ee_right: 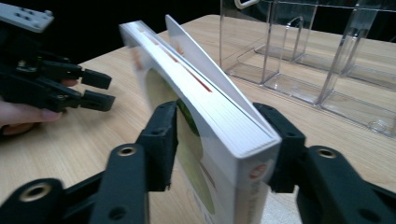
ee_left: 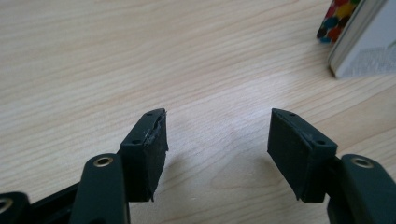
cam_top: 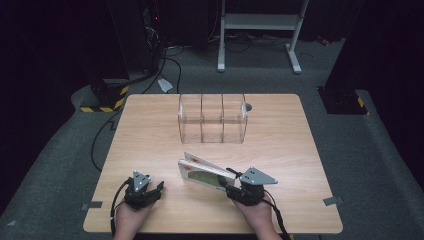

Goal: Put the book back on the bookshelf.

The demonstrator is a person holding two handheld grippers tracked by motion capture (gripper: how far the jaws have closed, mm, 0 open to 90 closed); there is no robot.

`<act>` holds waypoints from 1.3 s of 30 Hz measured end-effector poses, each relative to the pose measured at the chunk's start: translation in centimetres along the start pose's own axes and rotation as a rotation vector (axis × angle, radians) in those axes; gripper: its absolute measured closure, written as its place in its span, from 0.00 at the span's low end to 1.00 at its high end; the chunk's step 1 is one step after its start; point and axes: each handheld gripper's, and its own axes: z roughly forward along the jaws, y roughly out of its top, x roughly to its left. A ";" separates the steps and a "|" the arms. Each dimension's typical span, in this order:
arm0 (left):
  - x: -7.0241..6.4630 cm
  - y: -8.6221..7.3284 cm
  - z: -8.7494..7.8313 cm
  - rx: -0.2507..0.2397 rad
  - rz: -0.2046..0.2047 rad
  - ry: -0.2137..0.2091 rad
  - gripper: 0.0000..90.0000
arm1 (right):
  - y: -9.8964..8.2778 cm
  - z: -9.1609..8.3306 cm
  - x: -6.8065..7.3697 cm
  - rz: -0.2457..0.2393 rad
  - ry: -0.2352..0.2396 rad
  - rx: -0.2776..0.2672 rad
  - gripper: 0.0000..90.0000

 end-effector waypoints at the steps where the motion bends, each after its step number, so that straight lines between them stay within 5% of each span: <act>1: 0.0 0.1 0.1 0.012 -0.005 0.007 0.40 | 0.0 0.0 0.0 0.001 0.003 0.002 0.62; 14: 0.7 0.7 1.1 0.040 -0.065 -0.017 0.29 | -0.4 -0.3 0.7 -0.019 0.020 0.000 0.77; 27: 0.8 0.9 1.4 0.038 -0.056 -0.010 0.26 | -0.3 -0.1 1.4 0.011 -0.021 0.013 0.75; 39: 0.9 1.1 1.7 0.044 -0.061 -0.014 0.26 | -0.1 0.1 2.1 -0.018 -0.065 0.028 0.80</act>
